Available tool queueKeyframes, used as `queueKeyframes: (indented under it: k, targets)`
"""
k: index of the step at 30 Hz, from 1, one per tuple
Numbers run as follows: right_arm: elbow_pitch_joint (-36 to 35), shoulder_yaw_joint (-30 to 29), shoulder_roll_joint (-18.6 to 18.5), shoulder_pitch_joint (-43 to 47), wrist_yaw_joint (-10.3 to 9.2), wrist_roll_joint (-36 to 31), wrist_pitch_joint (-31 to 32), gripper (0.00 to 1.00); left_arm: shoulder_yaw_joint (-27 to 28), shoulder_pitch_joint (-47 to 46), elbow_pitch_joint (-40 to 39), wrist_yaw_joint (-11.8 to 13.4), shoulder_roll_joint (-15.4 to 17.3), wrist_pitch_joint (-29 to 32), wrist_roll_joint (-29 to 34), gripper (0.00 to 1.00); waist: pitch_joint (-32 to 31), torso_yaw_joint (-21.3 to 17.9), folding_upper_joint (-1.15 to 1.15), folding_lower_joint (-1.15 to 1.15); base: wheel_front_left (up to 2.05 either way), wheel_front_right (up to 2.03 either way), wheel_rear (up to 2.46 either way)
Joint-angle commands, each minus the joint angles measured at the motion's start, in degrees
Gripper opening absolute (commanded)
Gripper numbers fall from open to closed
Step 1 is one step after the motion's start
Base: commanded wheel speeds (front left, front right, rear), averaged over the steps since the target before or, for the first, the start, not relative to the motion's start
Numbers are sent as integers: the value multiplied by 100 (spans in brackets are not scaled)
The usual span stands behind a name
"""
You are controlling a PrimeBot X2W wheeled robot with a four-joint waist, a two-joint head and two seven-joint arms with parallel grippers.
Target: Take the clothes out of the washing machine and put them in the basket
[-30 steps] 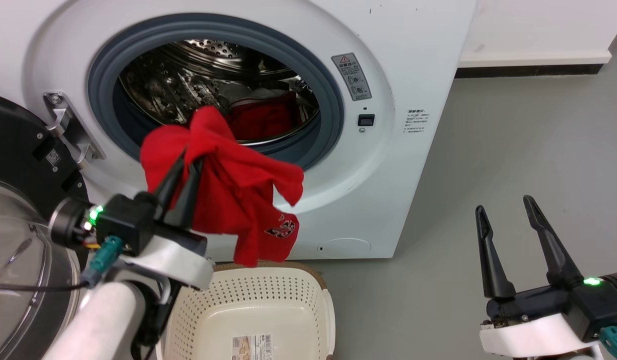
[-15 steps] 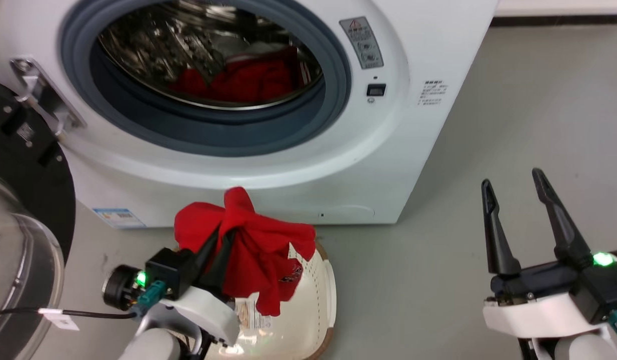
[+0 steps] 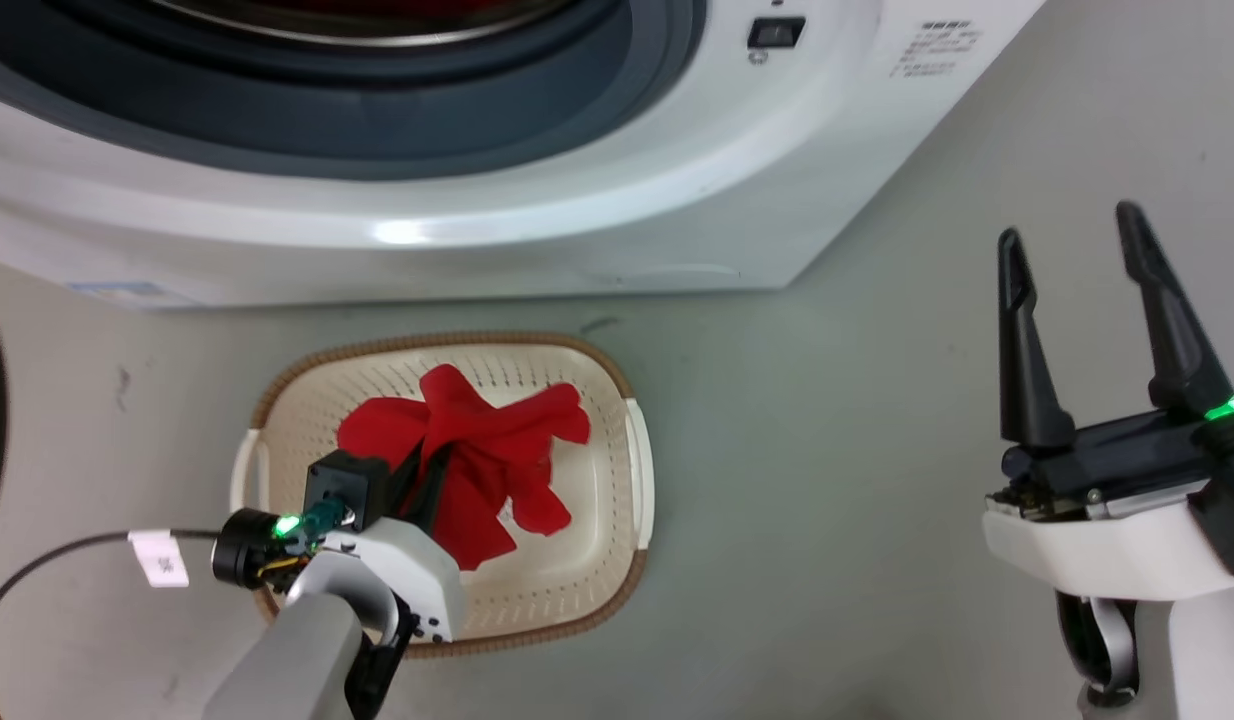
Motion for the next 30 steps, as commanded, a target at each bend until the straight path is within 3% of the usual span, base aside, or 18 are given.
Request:
queueKeyframes:
  k: [1, 8, 19, 24, 25, 26, 30]
  targets:
    - [-19, -15, 1, -111, -4, 58, -12, 100, 6, -141, 96, -26, -25, -25, 56, 0, 434, -156, 0, -1, 0, 0, 0]
    - [-138, -103, 2, -457, -4, 128, -12, 100, -16, -997, 1454, -253, -251, -48, 152, 0, 1176, -313, 0, -1, 0, 0, 0]
    - [-261, -165, 1, -763, -4, 278, -12, 100, -335, -2256, 3418, -228, -248, -22, 605, 0, 1975, -482, 0, -1, 0, 0, 0]
    - [-253, -164, 1, -826, -4, 309, -12, 100, -415, -2476, 3721, -250, -238, 37, 642, 0, 2115, -513, 0, -1, 0, 0, 0]
    - [-241, -165, 1, -822, -4, 311, -12, 100, -443, -2503, 3742, -252, -237, 30, 668, 18, 2118, -520, 0, -1, 0, 0, 0]
    - [-224, -171, 1, -827, -4, 316, -12, 100, -473, -2522, 3756, -221, -236, 17, 692, 100, 2109, -523, 0, -1, 0, 0, 0]
    - [-138, -151, 1, -765, -4, 268, -12, 100, -499, -2411, 3814, -193, -319, -9, 660, 100, 1922, -499, 0, -1, 0, 0, 0]
